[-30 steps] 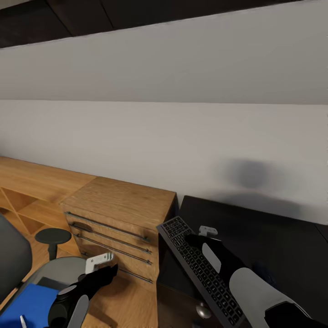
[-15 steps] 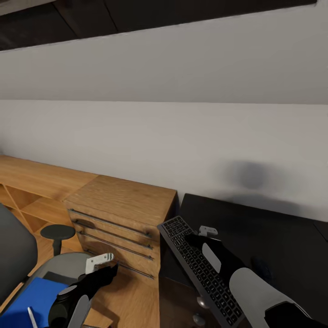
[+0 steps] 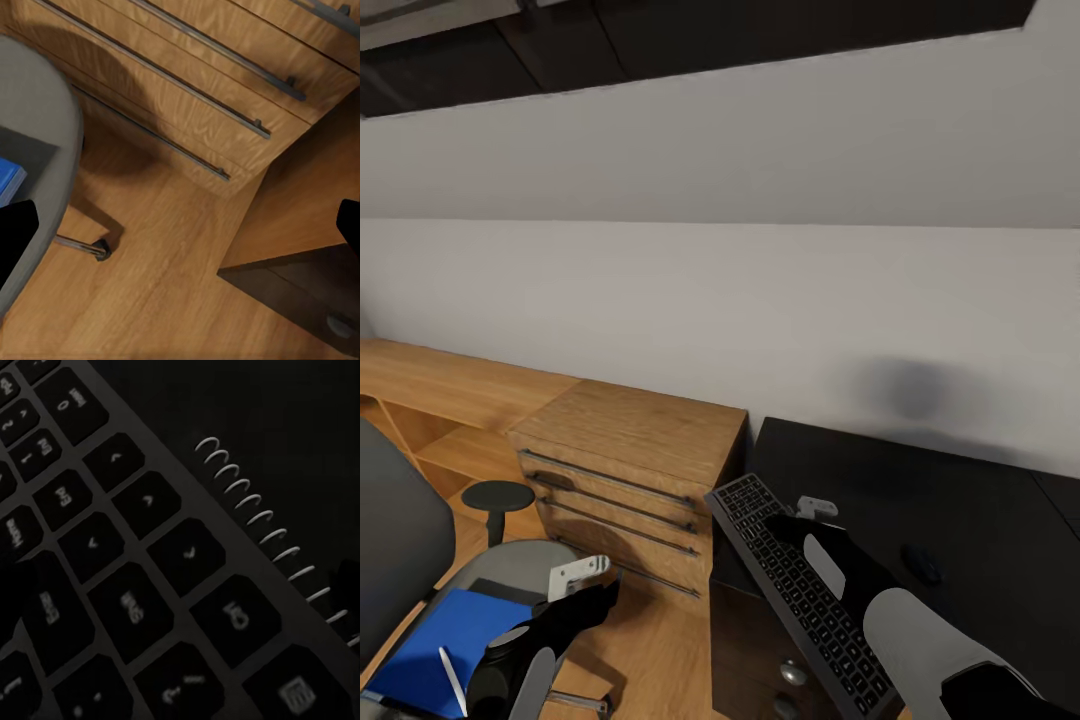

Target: In the bedroom, organize the workspace by keeping the computer under the desk, ensuring the monitor is on the desk, placing the keyboard on the desk next to the monitor, placing the mouse on the desk next to the keyboard, moving the folder from the swivel chair onto the desk next to the mouse, stacking the notebook on top of the folder with the pen on top of the notebook, and positioning the swivel chair next to the desk.

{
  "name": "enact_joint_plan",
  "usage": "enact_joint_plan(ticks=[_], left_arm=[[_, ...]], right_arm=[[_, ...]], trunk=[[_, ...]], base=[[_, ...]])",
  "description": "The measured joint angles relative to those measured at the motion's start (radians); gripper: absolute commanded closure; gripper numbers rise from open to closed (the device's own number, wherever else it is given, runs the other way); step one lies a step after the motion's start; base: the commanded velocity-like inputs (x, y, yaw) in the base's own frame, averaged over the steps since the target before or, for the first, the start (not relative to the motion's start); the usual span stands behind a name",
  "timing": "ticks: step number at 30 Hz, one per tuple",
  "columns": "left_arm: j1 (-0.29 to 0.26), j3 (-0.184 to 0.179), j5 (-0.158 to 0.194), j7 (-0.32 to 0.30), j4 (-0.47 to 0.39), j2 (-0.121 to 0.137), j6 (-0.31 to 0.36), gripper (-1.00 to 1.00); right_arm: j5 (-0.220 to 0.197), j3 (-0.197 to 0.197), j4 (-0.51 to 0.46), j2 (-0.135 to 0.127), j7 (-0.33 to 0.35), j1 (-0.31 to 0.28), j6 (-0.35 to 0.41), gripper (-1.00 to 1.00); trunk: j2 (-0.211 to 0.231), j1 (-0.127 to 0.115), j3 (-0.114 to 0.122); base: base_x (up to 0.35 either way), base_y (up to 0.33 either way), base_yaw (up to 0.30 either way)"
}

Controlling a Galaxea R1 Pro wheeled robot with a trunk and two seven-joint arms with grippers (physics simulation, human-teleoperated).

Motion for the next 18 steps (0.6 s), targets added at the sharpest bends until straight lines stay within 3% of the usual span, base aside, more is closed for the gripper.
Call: enact_joint_plan(ticks=[18], left_arm=[[0.0,-0.001,-0.001,0.0,0.0,-0.001,-0.001,-1.0]], right_arm=[[-0.001,0.001,0.0,0.0,0.0,0.0,-0.003,-1.0]], trunk=[[0.0,0.0,0.0]], base=[[-0.093,0.0,0.0]])
